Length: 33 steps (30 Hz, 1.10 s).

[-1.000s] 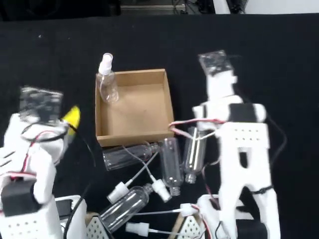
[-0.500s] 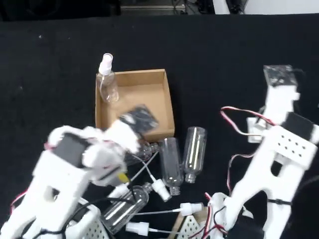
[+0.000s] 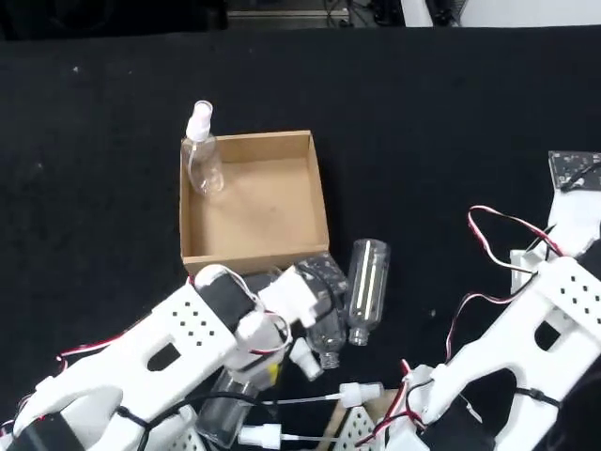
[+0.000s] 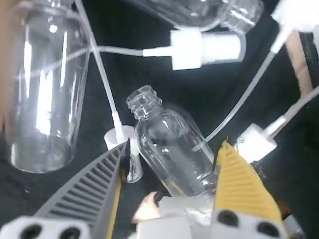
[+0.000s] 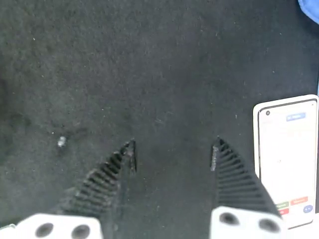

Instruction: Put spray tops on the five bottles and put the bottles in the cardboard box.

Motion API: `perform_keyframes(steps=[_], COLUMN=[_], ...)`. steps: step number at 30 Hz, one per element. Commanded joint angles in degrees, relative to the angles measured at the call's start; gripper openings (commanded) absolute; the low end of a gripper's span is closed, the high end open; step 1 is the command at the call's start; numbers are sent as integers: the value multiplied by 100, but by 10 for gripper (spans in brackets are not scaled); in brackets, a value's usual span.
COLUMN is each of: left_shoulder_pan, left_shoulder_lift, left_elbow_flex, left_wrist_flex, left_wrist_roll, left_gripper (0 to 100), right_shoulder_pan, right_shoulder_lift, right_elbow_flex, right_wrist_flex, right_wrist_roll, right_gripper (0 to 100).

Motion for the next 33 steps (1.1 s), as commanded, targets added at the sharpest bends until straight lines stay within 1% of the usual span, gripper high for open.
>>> perform_keyframes(steps=[1,4,9,11,16,19,26,29,33], left_shoulder_pan=[84,84,31,-154,-866,-1024,-1007,-831,-435], left_shoulder_lift=[-9,-9,9,0,35,9,53,53,53], left_elbow_flex=[-22,-22,180,321,382,488,549,637,1174], left_wrist_flex=[-105,-88,-62,-88,-53,-97,-185,-273,-835], left_wrist_roll=[1020,1380,1424,1424,1459,1459,1424,1424,1451], left_gripper=[261,261,261,261,261,256,256,257,259], right_shoulder_pan=[79,70,79,79,62,-97,-325,-325,-325], right_shoulder_lift=[-277,-277,-277,-277,-277,-277,-277,-277,-277], right_elbow_flex=[-330,-312,154,303,347,347,374,347,347], right_wrist_flex=[26,-70,-554,-686,-774,-756,-738,-738,-738], right_wrist_roll=[44,18,26,44,9,0,-9,-9,-9], right_gripper=[209,209,209,209,209,209,208,208,208])
